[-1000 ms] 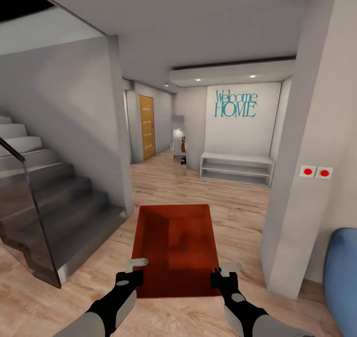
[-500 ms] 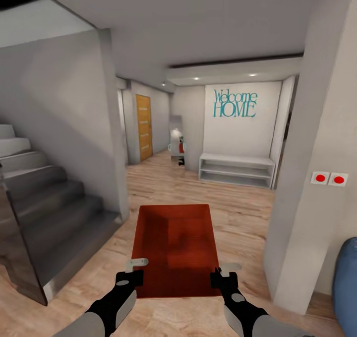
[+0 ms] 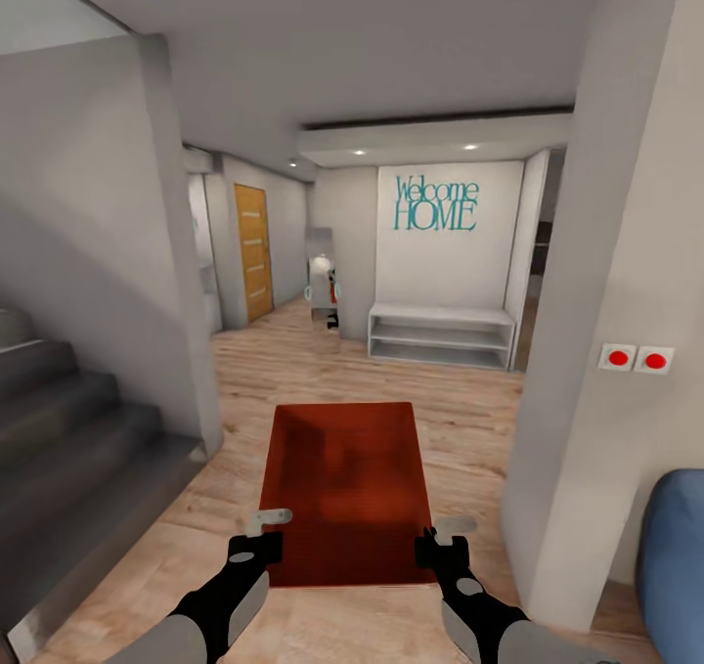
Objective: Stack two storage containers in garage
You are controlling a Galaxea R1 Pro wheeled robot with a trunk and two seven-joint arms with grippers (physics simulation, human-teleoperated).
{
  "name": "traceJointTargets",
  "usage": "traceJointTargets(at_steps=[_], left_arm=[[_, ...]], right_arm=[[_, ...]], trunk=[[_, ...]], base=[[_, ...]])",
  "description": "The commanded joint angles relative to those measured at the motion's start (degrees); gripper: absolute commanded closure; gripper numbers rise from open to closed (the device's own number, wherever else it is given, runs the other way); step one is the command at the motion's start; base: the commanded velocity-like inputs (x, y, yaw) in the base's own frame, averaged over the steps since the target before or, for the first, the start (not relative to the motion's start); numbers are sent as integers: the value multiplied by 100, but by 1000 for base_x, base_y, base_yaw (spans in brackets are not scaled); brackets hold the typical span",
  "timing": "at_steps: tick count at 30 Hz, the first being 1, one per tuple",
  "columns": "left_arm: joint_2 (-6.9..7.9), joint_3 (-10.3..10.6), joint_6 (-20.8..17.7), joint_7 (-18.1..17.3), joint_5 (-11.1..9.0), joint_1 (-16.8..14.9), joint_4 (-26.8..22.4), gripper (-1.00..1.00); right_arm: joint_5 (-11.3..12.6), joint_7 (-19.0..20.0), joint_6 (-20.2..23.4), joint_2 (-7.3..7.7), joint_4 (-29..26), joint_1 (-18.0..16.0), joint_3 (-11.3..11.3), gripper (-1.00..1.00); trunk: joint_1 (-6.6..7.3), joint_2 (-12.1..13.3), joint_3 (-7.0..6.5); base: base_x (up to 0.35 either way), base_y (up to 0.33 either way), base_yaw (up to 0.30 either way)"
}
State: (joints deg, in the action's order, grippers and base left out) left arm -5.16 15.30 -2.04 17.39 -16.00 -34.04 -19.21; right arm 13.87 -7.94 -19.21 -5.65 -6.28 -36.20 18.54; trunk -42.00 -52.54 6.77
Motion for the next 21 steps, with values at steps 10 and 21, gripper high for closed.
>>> traceJointTargets(at_steps=[10, 21], left_arm=[[51, -207, -25, 72, 18, -9, -17, 100], [50, -211, -25, 72, 18, -11, -21, 100]], right_arm=[[89, -6, -39, 21, 4, -1, 62, 100], [114, -6, -39, 20, 4, 1, 62, 100]], trunk=[[-4, -6, 9], [-4, -6, 9]], base=[[322, 0, -1], [322, 0, 0]])
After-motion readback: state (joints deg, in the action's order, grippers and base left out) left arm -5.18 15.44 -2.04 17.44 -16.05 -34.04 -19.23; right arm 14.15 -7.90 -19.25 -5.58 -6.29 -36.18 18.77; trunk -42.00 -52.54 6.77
